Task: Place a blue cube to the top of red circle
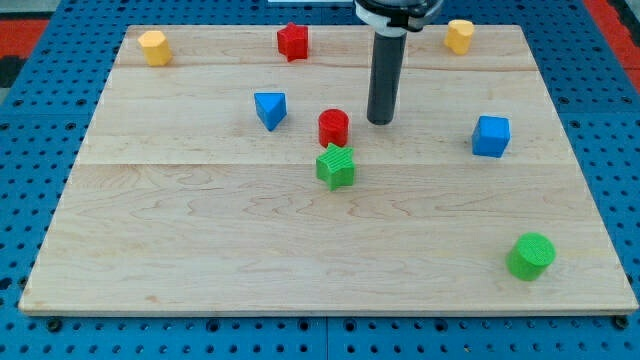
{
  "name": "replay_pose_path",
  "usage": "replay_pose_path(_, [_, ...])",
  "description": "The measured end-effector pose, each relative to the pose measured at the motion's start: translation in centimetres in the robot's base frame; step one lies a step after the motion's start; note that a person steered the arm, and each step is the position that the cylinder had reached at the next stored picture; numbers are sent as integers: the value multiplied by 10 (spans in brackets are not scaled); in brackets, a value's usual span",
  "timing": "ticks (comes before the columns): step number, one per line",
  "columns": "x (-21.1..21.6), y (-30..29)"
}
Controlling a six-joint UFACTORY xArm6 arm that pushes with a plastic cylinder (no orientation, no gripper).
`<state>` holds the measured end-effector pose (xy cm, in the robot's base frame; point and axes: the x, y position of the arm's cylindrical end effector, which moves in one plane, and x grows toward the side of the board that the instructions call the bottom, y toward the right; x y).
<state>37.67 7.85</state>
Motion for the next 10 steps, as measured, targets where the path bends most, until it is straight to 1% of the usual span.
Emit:
replay_pose_path(1, [0,33])
replay_pose_path(2, [19,32])
replay_pose_path(3, [67,66])
replay_pose_path(4, [58,116])
replay_pose_path(5, [22,94])
replay_pose_path(6, [15,136])
replay_pose_path(7, [29,144])
replay_pose_path(8, [18,200])
replay_pose_path(9, [-9,182])
replay_pose_path(10, [-24,111])
